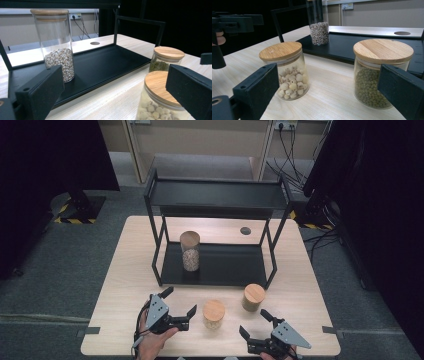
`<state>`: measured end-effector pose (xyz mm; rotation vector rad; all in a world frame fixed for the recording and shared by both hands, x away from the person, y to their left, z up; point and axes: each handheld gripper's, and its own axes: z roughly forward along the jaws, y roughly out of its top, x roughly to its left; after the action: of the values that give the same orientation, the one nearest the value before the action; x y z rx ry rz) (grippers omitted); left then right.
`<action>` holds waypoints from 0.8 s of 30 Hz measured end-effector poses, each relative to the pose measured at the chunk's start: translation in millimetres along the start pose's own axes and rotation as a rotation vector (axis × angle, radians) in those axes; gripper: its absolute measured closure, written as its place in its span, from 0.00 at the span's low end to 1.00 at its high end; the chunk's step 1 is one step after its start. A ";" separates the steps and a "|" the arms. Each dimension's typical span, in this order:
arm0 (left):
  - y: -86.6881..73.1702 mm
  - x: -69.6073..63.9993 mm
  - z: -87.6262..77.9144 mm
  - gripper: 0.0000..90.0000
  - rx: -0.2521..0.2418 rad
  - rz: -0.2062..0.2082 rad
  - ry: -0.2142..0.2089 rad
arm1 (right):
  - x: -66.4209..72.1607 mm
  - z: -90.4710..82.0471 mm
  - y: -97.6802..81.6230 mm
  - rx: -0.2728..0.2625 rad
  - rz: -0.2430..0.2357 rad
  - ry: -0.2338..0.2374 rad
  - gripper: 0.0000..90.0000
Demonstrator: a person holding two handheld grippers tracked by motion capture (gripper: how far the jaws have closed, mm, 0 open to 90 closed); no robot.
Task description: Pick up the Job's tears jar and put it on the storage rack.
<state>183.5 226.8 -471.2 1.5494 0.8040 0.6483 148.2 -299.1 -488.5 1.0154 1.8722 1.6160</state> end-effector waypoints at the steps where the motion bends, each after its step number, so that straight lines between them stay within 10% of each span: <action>1: -0.3 -0.7 -1.3 0.01 -0.003 0.001 -0.001 | 0.1 -0.1 0.0 0.000 0.000 0.000 0.05; 24: -16.5 -13.6 -22.6 0.01 -0.040 0.001 -0.046 | 0.3 -0.3 0.0 -0.001 -0.003 -0.003 0.05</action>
<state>155.4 230.4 -484.1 1.5231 0.7519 0.6242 147.8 -299.0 -488.4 1.0137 1.8702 1.6132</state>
